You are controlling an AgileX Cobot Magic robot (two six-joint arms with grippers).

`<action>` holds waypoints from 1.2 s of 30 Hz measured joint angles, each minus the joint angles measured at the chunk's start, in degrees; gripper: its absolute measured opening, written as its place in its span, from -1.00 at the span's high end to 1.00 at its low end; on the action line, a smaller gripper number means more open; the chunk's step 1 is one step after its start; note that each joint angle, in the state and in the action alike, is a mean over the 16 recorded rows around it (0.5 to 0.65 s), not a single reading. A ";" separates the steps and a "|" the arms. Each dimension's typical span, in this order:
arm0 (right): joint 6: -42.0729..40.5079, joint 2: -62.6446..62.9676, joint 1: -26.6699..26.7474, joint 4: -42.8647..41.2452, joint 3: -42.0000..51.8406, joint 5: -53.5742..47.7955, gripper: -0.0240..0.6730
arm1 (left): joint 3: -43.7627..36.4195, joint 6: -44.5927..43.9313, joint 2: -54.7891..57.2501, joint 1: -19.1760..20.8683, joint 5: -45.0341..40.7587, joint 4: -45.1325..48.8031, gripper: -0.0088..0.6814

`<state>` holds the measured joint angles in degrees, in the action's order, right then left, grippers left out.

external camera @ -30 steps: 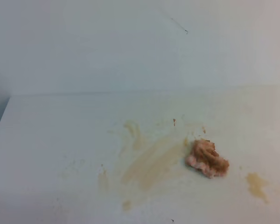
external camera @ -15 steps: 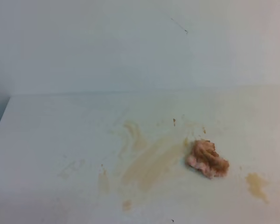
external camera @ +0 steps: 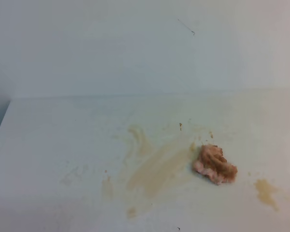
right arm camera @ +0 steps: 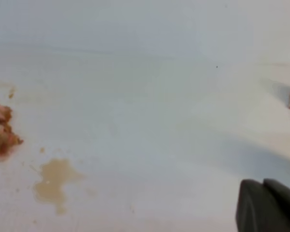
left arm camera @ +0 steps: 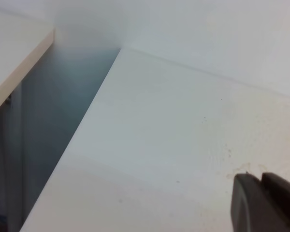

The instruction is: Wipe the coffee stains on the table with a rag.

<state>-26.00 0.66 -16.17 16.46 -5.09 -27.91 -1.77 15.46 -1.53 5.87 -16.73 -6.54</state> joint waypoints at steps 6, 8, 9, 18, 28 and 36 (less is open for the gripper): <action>0.00 0.00 -0.01 0.07 3.40 2.24 0.93 | 0.00 0.00 0.00 0.00 0.00 -0.02 0.97; 0.00 0.00 -0.01 0.10 4.43 3.02 0.93 | 0.00 0.00 0.00 0.00 0.00 -0.02 0.97; 0.00 0.00 -0.01 0.11 4.88 3.40 0.93 | 0.00 0.00 0.00 0.00 0.00 -0.02 0.97; 0.00 0.00 -0.01 0.22 6.36 5.64 0.93 | 0.00 0.00 0.00 0.00 0.00 -0.01 0.97; 0.00 0.00 -0.01 0.27 6.37 5.66 0.93 | 0.00 0.00 0.00 0.00 0.00 -0.01 0.97; 0.00 0.00 -0.01 0.31 6.37 5.66 0.93 | 0.00 0.00 0.00 0.00 0.00 -0.01 0.97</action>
<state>-26.00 0.66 -16.19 16.77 1.27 -22.25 -1.77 15.46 -1.53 5.87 -16.73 -6.55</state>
